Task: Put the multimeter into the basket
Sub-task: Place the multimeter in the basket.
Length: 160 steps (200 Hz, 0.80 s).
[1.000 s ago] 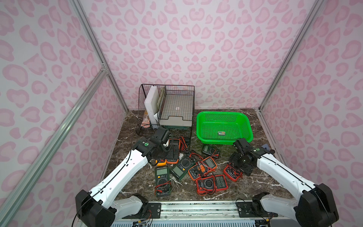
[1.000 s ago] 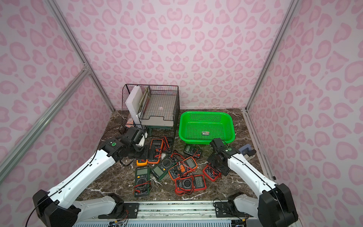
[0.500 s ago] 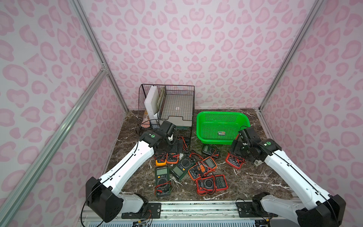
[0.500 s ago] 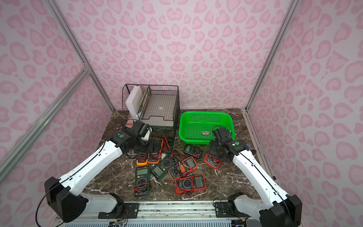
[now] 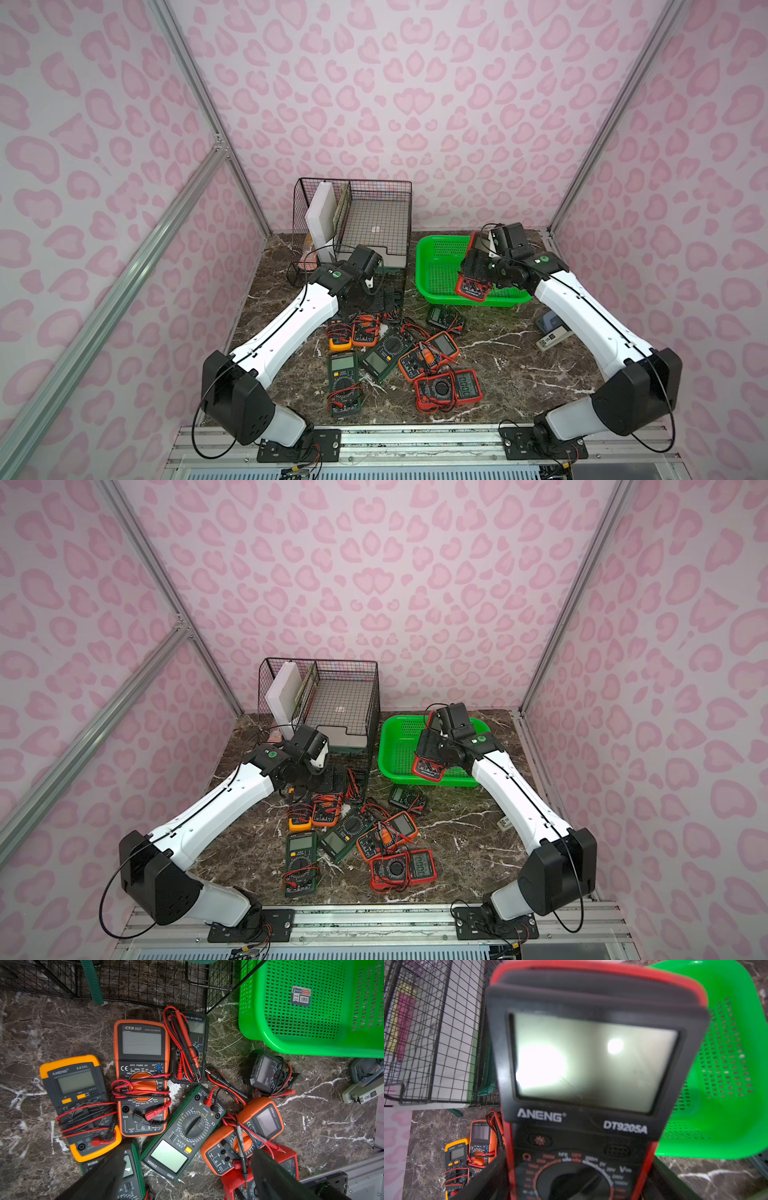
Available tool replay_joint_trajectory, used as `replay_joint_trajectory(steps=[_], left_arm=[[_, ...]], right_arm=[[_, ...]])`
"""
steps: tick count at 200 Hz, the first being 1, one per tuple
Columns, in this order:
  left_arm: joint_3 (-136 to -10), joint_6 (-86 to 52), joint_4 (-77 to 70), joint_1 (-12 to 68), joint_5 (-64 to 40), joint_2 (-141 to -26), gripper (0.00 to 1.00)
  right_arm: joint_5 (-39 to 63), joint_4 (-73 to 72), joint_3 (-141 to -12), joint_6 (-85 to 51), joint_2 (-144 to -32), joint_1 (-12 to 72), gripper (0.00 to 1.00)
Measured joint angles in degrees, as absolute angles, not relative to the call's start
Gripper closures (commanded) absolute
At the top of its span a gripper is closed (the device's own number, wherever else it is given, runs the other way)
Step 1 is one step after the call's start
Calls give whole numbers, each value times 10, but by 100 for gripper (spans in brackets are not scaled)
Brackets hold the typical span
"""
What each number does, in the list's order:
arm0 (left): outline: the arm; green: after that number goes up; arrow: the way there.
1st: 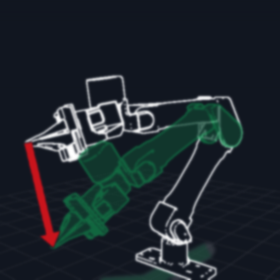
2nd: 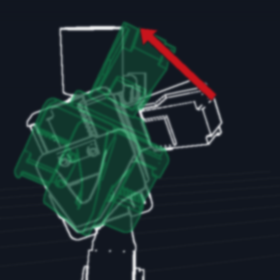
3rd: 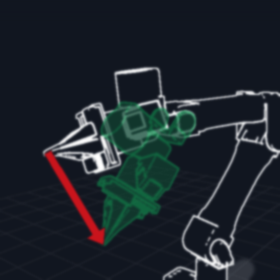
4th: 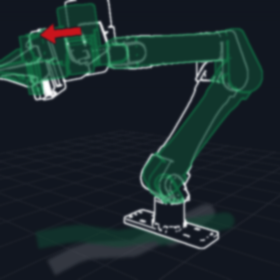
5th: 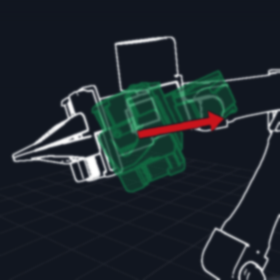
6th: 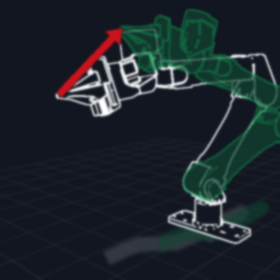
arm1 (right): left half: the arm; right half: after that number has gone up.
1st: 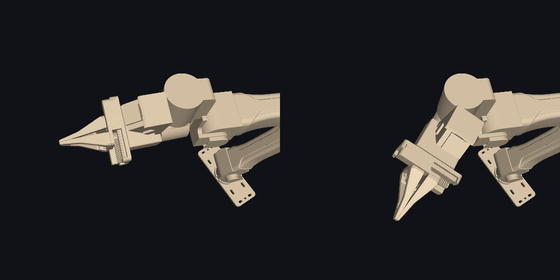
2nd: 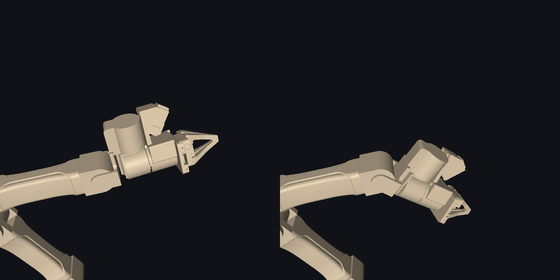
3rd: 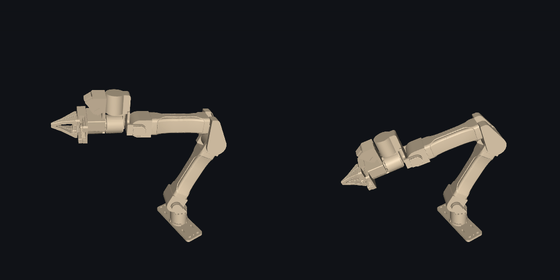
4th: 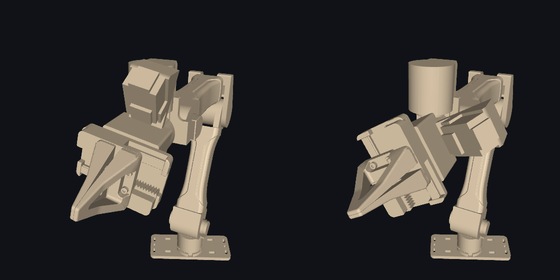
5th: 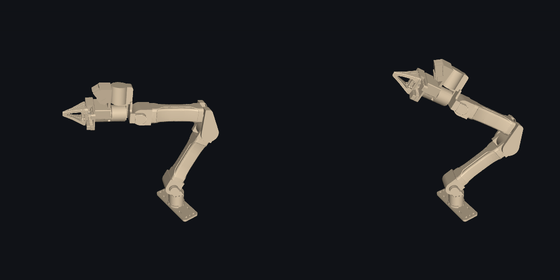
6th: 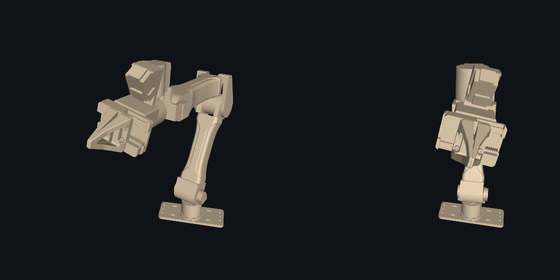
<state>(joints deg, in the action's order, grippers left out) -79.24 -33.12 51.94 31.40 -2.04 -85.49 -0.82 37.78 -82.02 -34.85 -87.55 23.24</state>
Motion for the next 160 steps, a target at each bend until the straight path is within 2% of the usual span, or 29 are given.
replay_joint_trajectory(steps=[160], left_arm=[[-790, -339, 510, 314, -41, -865, 2]], right_arm=[[-6, 386, -1059, -253, -1199, 244, 42]])
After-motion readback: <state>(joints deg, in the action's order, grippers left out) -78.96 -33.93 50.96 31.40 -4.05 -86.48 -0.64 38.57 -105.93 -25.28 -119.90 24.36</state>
